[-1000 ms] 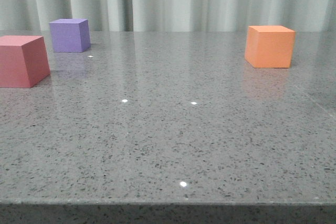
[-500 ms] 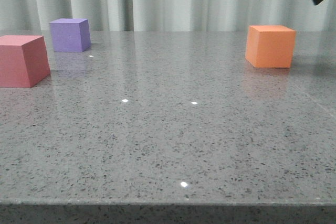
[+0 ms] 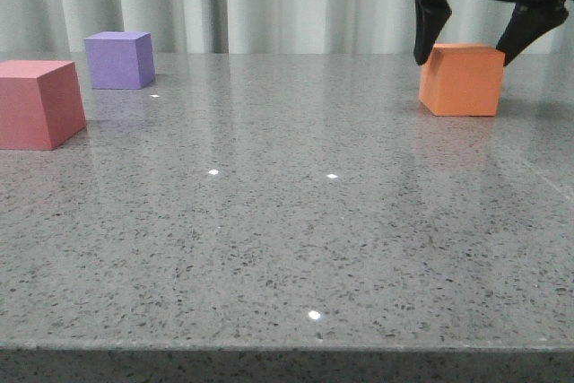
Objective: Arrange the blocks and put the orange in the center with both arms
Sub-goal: 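Lower the right gripper over the orange cube and close on it, then carry the orange cube toward the table center and set it down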
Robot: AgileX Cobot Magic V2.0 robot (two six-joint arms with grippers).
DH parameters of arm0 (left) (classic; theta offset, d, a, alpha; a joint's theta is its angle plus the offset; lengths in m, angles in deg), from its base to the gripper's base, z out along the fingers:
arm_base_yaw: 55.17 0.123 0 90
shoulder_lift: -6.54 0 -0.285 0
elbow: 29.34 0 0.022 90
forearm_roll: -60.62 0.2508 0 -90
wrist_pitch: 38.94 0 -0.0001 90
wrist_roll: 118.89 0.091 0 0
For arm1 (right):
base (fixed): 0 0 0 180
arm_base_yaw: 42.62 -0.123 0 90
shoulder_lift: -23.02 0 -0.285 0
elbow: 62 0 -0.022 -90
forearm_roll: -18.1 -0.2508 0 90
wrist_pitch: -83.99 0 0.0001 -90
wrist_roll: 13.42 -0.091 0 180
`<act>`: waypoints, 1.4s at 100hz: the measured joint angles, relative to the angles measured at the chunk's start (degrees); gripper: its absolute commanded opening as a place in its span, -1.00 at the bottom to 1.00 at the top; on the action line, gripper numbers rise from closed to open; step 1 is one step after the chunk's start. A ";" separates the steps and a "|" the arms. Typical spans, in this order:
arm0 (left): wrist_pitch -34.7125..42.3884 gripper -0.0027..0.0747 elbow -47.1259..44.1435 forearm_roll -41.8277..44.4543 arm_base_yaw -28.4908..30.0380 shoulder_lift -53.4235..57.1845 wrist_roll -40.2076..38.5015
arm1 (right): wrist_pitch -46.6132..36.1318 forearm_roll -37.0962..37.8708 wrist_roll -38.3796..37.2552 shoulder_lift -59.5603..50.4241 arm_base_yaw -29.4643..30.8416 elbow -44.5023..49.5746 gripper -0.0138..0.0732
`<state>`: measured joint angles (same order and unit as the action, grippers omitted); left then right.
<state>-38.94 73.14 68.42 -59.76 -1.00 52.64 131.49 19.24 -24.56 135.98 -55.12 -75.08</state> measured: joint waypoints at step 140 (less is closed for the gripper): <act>0.00 -0.98 0.00 0.00 0.00 0.00 0.00 | 11.87 6.31 -22.34 20.10 -21.53 -32.63 0.10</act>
<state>-38.94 73.14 68.42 -59.76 -1.00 52.64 143.35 25.55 -46.90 156.08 -76.65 -107.71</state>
